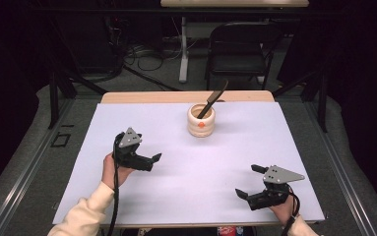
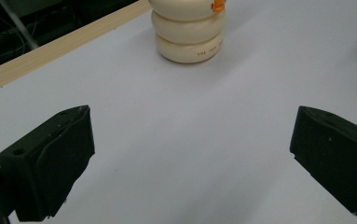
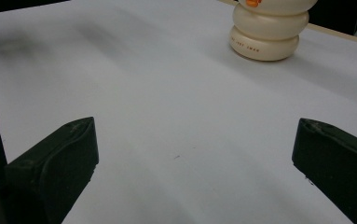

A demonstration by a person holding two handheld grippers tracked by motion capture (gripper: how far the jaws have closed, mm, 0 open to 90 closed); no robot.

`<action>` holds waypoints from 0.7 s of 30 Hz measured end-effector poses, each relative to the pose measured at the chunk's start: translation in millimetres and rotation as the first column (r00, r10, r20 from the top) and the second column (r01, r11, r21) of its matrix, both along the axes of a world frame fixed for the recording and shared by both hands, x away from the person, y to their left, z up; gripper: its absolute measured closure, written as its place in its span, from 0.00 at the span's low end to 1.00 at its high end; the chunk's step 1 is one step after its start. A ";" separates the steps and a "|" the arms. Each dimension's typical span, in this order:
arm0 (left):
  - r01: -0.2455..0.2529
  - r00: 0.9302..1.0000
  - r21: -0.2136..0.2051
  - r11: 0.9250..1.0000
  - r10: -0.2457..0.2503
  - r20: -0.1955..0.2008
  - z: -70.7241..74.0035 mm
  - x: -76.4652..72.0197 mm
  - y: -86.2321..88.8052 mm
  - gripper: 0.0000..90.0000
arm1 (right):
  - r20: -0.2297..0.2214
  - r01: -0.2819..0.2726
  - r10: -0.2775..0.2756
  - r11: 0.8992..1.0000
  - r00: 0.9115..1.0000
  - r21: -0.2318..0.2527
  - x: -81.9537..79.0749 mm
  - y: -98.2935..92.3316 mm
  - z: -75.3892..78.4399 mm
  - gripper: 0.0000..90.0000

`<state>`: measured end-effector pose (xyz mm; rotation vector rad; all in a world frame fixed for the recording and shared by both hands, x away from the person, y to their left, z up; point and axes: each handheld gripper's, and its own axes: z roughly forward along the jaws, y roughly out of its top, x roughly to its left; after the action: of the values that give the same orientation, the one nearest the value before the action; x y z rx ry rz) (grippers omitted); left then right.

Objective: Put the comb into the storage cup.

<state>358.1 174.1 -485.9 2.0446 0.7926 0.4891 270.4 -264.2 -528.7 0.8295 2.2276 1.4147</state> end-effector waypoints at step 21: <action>-0.010 1.000 0.006 1.000 0.010 0.028 -3.5 -35.0 11.4 0.00 | -0.004 0.000 0.000 1.000 1.000 -0.002 -0.3 0.5 0.0 0.00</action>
<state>323.1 185.5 -489.4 2.0361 0.7861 0.5250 270.0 -263.8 -528.8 0.8325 2.2311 1.4117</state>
